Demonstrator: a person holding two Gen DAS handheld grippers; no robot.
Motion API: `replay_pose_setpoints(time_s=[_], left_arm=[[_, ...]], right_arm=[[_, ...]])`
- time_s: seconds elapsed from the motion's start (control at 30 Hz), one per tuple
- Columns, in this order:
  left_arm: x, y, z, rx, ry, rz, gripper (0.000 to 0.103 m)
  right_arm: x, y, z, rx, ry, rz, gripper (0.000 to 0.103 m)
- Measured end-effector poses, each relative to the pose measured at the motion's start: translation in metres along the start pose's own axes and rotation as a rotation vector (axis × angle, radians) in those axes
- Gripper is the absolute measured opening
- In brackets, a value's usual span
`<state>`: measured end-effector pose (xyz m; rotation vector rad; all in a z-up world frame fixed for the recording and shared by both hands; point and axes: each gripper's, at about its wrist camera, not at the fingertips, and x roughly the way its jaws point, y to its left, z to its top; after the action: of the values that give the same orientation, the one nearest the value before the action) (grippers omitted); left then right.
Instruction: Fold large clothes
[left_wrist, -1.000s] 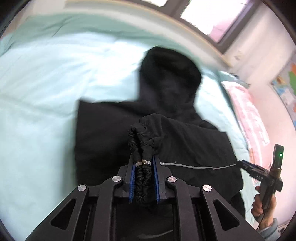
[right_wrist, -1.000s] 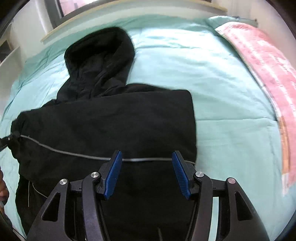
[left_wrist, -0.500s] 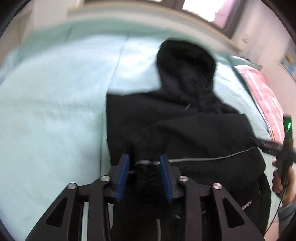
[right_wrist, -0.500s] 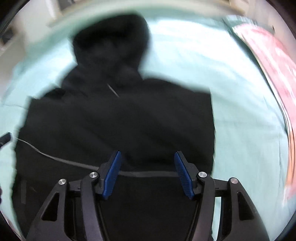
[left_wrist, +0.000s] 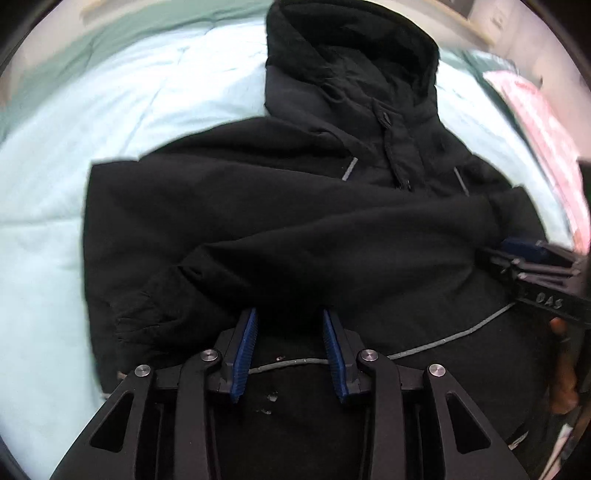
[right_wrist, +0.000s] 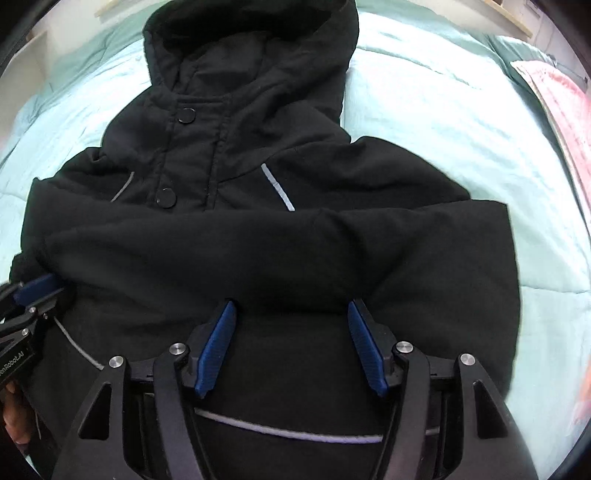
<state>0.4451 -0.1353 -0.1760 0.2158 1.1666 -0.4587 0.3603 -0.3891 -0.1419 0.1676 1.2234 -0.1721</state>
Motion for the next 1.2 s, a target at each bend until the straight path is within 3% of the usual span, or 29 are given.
replay_pose_setpoints(time_s=[0.03,0.1,0.2,0.3,0.4,0.43,0.53,0.6,0.73,0.87,0.93,1.03,1.1,1.2], left_arm=[[-0.008,-0.002,0.000,0.010,-0.010,-0.008,0.037],[-0.044,-0.001,-0.005,0.022,-0.077,-0.116,0.040],[-0.081,0.009,-0.024,0.008,-0.143,-0.189,0.054],[-0.071,0.018,-0.042,-0.023,-0.110,-0.181,0.054],[-0.019,0.030,-0.050,-0.073,-0.004,-0.150,0.051],[-0.008,0.030,-0.056,-0.056,-0.001,-0.130,0.051],[-0.009,0.016,-0.058,0.025,-0.008,-0.052,0.052],[-0.017,0.015,-0.053,0.022,0.011,-0.046,0.051],[-0.057,0.019,-0.040,-0.027,-0.005,-0.064,0.050],[-0.144,0.013,0.002,0.024,-0.185,-0.053,0.051],[-0.176,0.012,0.037,0.036,-0.250,-0.069,0.055],[-0.209,0.018,0.080,0.046,-0.336,-0.078,0.067],[-0.215,0.021,0.109,0.049,-0.370,-0.062,0.073],[-0.192,0.027,0.149,0.036,-0.359,-0.030,0.073]], right_arm=[[-0.014,0.000,-0.002,-0.010,-0.011,0.010,0.051],[-0.047,-0.001,-0.015,-0.039,-0.072,0.043,0.050],[-0.086,-0.013,-0.047,-0.060,-0.116,0.059,0.052],[-0.075,-0.028,-0.072,-0.036,-0.053,0.056,0.052],[-0.037,-0.041,-0.093,-0.026,0.024,0.031,0.051],[-0.029,-0.041,-0.094,-0.032,0.030,0.030,0.051],[-0.027,-0.034,-0.093,-0.079,0.042,-0.019,0.052],[-0.027,-0.035,-0.090,-0.056,0.071,-0.013,0.054],[-0.049,-0.041,-0.070,-0.009,0.153,-0.016,0.054],[-0.132,-0.053,-0.035,0.017,0.013,0.028,0.054],[-0.173,-0.057,-0.001,0.049,-0.078,0.059,0.057],[-0.204,-0.055,0.052,0.081,-0.181,0.106,0.059],[-0.209,-0.051,0.080,0.079,-0.226,0.107,0.061],[-0.185,-0.049,0.116,0.097,-0.229,0.103,0.062]])
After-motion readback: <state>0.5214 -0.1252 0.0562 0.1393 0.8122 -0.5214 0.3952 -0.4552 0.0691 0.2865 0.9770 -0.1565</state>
